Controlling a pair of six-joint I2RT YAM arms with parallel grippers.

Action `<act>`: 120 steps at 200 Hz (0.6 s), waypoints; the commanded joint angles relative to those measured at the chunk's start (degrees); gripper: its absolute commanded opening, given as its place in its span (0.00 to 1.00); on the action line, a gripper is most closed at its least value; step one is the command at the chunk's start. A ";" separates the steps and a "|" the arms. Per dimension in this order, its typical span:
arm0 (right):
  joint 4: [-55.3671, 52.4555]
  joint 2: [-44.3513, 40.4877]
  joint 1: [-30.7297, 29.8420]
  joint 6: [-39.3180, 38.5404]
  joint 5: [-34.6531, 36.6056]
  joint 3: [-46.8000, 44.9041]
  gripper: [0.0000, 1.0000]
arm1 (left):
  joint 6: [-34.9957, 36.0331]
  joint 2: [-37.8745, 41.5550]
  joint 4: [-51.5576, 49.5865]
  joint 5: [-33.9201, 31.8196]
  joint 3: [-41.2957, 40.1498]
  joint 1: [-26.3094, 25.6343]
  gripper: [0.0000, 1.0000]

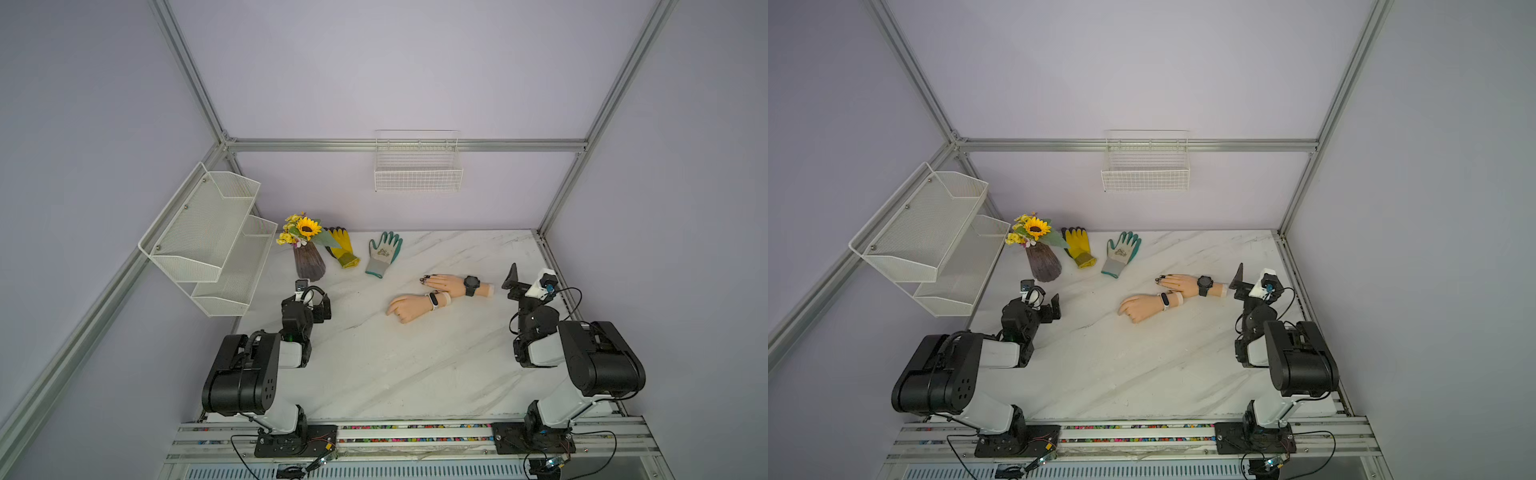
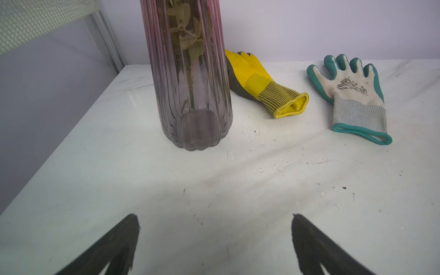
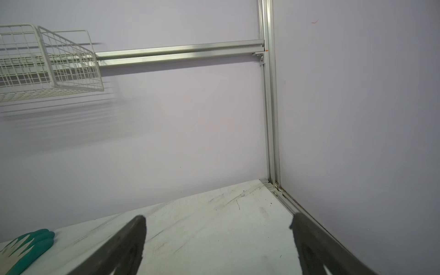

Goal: Take off the watch
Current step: Adjust the hand at the center of the board.

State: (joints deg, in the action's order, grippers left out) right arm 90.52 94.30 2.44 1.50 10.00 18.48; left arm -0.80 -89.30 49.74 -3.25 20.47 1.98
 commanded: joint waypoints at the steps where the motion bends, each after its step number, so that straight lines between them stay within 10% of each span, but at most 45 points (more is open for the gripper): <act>1: 7.12 0.21 -0.41 -0.78 -2.79 0.43 0.97 | 0.53 -0.04 3.00 -0.01 1.54 0.40 1.00; 120: 4.89 -4.29 -0.11 -0.50 -0.68 0.07 0.97 | 0.21 -0.04 3.00 -0.22 1.49 0.40 1.00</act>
State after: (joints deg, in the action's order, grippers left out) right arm 90.50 94.17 2.44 1.17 8.03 18.48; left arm -0.80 -89.30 49.74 -3.22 20.47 1.98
